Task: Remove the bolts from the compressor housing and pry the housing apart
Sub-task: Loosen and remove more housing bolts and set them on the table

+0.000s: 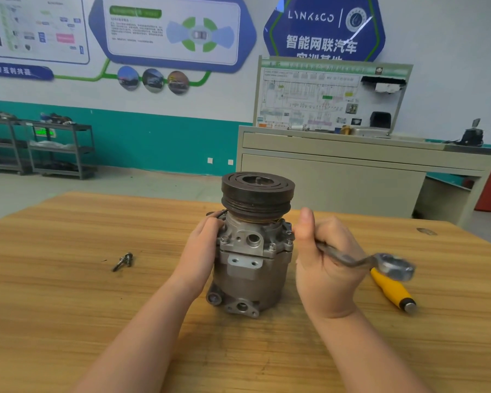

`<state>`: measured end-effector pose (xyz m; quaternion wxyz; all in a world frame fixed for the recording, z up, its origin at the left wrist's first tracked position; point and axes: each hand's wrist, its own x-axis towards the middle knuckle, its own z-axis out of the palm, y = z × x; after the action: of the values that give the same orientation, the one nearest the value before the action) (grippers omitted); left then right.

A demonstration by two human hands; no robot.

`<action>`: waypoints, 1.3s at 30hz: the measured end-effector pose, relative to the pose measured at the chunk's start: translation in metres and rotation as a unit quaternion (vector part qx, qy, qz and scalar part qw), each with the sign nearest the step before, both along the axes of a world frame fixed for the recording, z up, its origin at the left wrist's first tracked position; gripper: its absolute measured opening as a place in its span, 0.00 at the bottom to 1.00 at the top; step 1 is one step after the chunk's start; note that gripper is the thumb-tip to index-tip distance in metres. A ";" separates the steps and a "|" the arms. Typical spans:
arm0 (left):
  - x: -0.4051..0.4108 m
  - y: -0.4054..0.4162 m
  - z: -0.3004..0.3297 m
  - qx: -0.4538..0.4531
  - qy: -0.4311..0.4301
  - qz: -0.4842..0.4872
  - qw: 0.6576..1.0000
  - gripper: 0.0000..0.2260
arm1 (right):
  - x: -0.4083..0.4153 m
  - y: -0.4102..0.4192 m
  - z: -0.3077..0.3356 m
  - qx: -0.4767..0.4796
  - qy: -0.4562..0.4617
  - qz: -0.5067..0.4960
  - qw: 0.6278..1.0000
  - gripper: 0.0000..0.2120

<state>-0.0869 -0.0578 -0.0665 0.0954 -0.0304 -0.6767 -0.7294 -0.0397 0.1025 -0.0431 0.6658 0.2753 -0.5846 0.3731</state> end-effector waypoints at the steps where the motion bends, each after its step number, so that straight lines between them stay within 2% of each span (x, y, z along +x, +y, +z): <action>1: 0.000 0.000 0.000 -0.001 -0.001 -0.002 1.000 0.20 | 0.001 -0.001 0.000 0.012 0.015 -0.031 0.999 0.26; 3: 0.000 -0.001 0.000 -0.001 0.003 -0.004 1.000 0.18 | 0.002 -0.004 -0.002 -0.002 0.013 -0.050 0.999 0.26; 4: 0.000 -0.001 0.000 -0.002 0.003 -0.007 1.000 0.17 | 0.002 -0.005 -0.002 -0.043 -0.007 -0.026 0.999 0.27; 5: 0.001 -0.001 0.000 -0.004 0.001 -0.010 1.000 0.17 | 0.002 -0.006 0.000 -0.115 -0.038 0.023 0.992 0.26; 6: 0.001 -0.001 0.000 -0.007 0.000 -0.013 1.000 0.18 | 0.001 -0.006 0.003 -0.211 -0.077 0.088 0.970 0.26; 8: 0.002 -0.001 0.001 -0.006 -0.002 -0.012 1.000 0.19 | -0.006 0.000 0.012 -0.398 -0.168 0.204 0.879 0.22; 10: 0.003 -0.001 0.002 -0.002 -0.001 -0.012 1.000 0.18 | -0.021 0.014 0.020 -0.473 -0.282 0.269 0.790 0.17; 14: 0.003 0.000 0.002 0.008 -0.008 -0.007 1.000 0.15 | -0.042 0.039 0.026 -0.457 -0.476 0.455 0.598 0.12; 15: 0.003 0.000 0.002 0.009 -0.011 -0.007 1.000 0.14 | -0.043 0.041 0.025 -0.442 -0.494 0.484 0.571 0.12; 16: 0.002 0.000 0.002 0.008 -0.013 -0.008 1.000 0.15 | -0.042 0.041 0.024 -0.433 -0.496 0.500 0.563 0.11; 17: 0.002 -0.001 0.002 0.005 -0.013 -0.010 1.000 0.15 | -0.041 0.041 0.023 -0.427 -0.480 0.498 0.582 0.11; 18: 0.003 -0.001 0.002 0.002 -0.012 -0.012 1.000 0.16 | -0.040 0.041 0.021 -0.419 -0.449 0.476 0.629 0.10; 21: 0.003 0.000 0.003 0.005 -0.010 -0.018 1.000 0.17 | -0.029 0.038 0.020 -0.323 -0.333 0.331 0.822 0.09; 22: 0.003 0.000 0.002 0.005 -0.009 -0.018 1.000 0.18 | -0.026 0.037 0.019 -0.279 -0.301 0.283 0.867 0.08; 23: 0.003 -0.001 0.002 0.002 -0.008 -0.019 1.000 0.19 | -0.022 0.036 0.019 -0.244 -0.273 0.253 0.895 0.08; 29: 0.003 -0.002 0.001 -0.012 -0.008 -0.017 1.000 0.21 | -0.006 0.027 0.022 -0.119 -0.172 0.209 0.955 0.10; 34: 0.001 -0.002 0.001 -0.013 -0.007 -0.020 1.000 0.24 | -0.002 0.023 0.017 -0.013 -0.161 0.192 0.968 0.06; 39: -0.001 -0.003 -0.001 -0.014 0.002 -0.018 1.000 0.23 | -0.004 0.011 0.008 0.060 -0.086 0.130 0.986 0.15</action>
<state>-0.0875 -0.0605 -0.0677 0.0835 -0.0457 -0.6862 -0.7212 -0.0437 0.1136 -0.0356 0.5413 0.3551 -0.6201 0.4432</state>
